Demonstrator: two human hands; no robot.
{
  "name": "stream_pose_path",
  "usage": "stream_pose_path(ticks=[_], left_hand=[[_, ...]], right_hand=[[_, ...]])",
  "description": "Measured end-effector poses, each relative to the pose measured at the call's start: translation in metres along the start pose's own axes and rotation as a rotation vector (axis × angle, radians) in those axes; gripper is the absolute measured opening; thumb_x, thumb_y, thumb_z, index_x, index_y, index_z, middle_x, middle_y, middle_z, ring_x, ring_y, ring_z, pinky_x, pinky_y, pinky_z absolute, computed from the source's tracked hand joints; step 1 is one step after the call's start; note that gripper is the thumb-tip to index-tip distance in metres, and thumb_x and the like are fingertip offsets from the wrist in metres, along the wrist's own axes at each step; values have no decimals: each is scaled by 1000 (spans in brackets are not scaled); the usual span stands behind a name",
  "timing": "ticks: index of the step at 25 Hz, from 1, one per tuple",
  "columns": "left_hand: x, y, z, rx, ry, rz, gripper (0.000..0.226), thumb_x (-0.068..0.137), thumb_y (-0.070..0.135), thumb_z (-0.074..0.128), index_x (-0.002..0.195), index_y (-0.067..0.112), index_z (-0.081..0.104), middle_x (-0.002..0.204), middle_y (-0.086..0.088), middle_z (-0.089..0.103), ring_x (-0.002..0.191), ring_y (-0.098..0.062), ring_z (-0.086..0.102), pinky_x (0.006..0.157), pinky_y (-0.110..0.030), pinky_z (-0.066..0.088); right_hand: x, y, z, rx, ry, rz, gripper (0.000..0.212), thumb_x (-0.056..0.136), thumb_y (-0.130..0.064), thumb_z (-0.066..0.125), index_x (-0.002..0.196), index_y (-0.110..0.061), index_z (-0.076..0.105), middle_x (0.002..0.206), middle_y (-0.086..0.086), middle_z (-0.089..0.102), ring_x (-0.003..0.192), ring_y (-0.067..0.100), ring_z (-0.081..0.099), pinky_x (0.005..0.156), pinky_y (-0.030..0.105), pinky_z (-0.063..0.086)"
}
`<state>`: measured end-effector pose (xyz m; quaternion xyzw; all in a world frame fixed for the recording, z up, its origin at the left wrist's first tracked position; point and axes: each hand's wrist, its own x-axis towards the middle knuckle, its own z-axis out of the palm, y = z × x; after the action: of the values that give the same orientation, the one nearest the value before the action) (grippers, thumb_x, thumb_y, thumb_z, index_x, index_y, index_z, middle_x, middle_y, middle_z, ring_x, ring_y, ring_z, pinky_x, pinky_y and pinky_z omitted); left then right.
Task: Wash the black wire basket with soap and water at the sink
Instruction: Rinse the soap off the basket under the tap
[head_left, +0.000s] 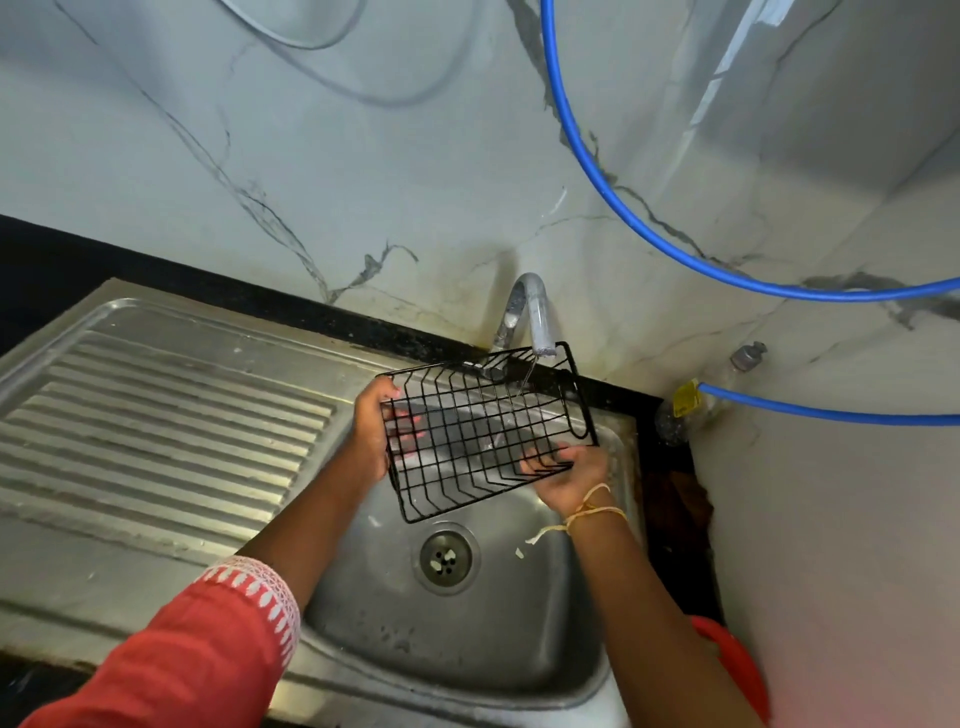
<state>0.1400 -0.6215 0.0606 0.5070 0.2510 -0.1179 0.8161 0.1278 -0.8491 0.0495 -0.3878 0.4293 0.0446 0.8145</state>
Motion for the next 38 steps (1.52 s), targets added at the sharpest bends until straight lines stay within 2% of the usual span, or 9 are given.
stream_pose_path(ticks=[3,8,11,17,20,25,28,31,38], left_hand=[[0,9,-7,23,31,134,12,61,28,48,70,21,47,68,-5,48,60,-21,48,51,-24,37],[2,21,-30,-22,95,107,12,78,25,48,76,17,56,64,-5,56,59,-23,56,55,-26,40],[3,24,-37,-87,41,77,24,78,23,43,56,18,49,40,3,47,34,-14,46,41,-15,36],[15,19,-55,-78,-66,65,38,77,22,38,42,17,51,38,5,44,30,-12,43,37,-15,39],[26,24,-76,7,-5,11,10,65,28,49,59,20,51,49,5,43,44,-18,47,49,-22,41],[40,31,-107,134,124,-71,30,70,30,47,83,13,68,68,-6,65,69,-33,67,79,-42,53],[40,31,-109,114,115,-110,30,57,33,55,80,15,63,68,-6,56,62,-29,58,71,-36,49],[38,30,-110,68,73,-125,17,53,31,53,66,20,50,58,2,35,52,-20,38,56,-26,39],[16,35,-104,-21,-57,-119,22,60,27,41,57,27,20,46,10,14,41,-13,6,45,-15,17]], right_hand=[[-4,-8,8,-286,13,57,24,97,2,29,81,3,47,90,22,53,94,34,56,97,41,46],[-15,-36,18,-1079,145,-289,55,89,-52,55,113,-2,57,83,16,67,61,25,66,61,31,54],[0,-56,36,-1282,344,-576,54,90,-48,51,113,-1,64,110,23,65,101,37,63,85,35,47],[48,-65,84,-1213,-2,-680,20,81,-8,66,94,4,72,78,18,67,68,26,58,66,36,48],[73,-60,108,-1091,-188,-598,9,89,0,56,93,0,65,76,16,70,46,14,61,45,24,52],[88,-40,142,-1338,-402,-504,31,100,-11,45,125,3,56,119,21,61,56,6,66,39,16,43],[87,-29,149,-1650,-502,-557,35,101,-22,42,126,-4,59,120,17,63,57,4,63,43,11,40],[83,-33,142,-1393,-509,-508,34,102,-19,40,122,0,60,96,11,64,26,1,39,31,10,29],[60,-12,97,-311,-380,-230,19,99,-15,48,109,-11,63,90,4,64,70,16,60,62,27,51]])
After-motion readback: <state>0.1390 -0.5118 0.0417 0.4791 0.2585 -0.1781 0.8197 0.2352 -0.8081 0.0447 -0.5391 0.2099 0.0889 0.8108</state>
